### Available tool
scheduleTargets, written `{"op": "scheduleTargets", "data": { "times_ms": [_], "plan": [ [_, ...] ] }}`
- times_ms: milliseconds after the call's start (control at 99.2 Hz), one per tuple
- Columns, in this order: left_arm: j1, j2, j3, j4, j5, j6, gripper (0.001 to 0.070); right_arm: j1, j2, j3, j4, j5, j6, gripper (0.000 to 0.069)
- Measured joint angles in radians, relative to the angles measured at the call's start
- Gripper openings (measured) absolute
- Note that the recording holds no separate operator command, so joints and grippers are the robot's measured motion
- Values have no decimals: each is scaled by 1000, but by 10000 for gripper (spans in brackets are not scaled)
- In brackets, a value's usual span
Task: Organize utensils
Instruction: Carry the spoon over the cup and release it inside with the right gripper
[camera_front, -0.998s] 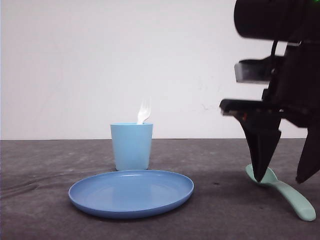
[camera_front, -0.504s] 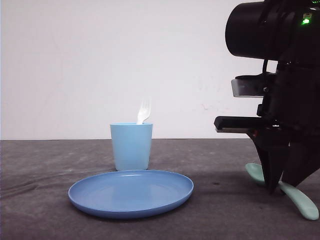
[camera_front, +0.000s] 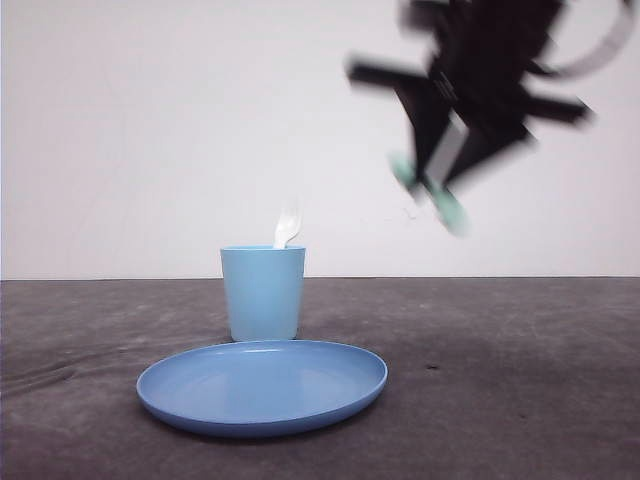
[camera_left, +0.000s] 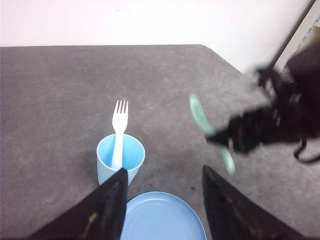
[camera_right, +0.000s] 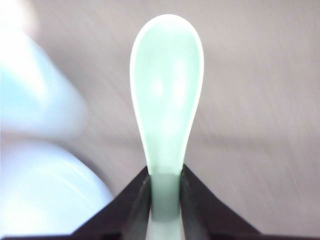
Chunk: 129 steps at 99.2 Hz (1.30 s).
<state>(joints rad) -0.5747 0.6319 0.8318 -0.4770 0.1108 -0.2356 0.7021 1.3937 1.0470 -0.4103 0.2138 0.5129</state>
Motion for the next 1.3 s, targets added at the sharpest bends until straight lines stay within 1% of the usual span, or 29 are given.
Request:
{"op": "scheduleTargets", "data": {
  "times_ms": [111, 202, 313, 434, 585, 726, 847, 898, 958, 1059, 1109, 1180, 1301],
  "plan": [
    [0, 0, 0, -7, 0, 0, 280, 28, -4, 32, 183, 7, -63, 83],
    [0, 0, 0, -7, 0, 0, 280, 47, 11, 32, 331, 19, -89, 83],
    [0, 0, 0, -11, 0, 0, 280, 64, 67, 32, 507, 21, -113, 83],
    [0, 0, 0, -14, 0, 0, 280, 84, 167, 32, 630, 23, -124, 83],
    [0, 0, 0, -14, 0, 0, 280, 104, 292, 31, 739, 22, -137, 83],
    [0, 0, 0, -23, 0, 0, 280, 109, 372, 31, 760, 22, -146, 83],
    [0, 0, 0, -38, 0, 0, 280, 109, 405, 30, 760, 21, -148, 83],
    [0, 0, 0, -42, 0, 0, 280, 109, 412, 30, 757, 21, -150, 95],
    [0, 0, 0, -42, 0, 0, 280, 109, 413, 30, 751, 21, -150, 144],
    [0, 0, 0, -42, 0, 0, 280, 109, 413, 30, 753, 21, -150, 288],
    [0, 0, 0, -42, 0, 0, 280, 109, 413, 30, 753, 11, -150, 343],
    [0, 0, 0, -42, 0, 0, 280, 109, 412, 30, 751, -20, -150, 379],
    [0, 0, 0, -43, 0, 0, 280, 109, 380, 30, 667, -63, -150, 394]
  ]
}}
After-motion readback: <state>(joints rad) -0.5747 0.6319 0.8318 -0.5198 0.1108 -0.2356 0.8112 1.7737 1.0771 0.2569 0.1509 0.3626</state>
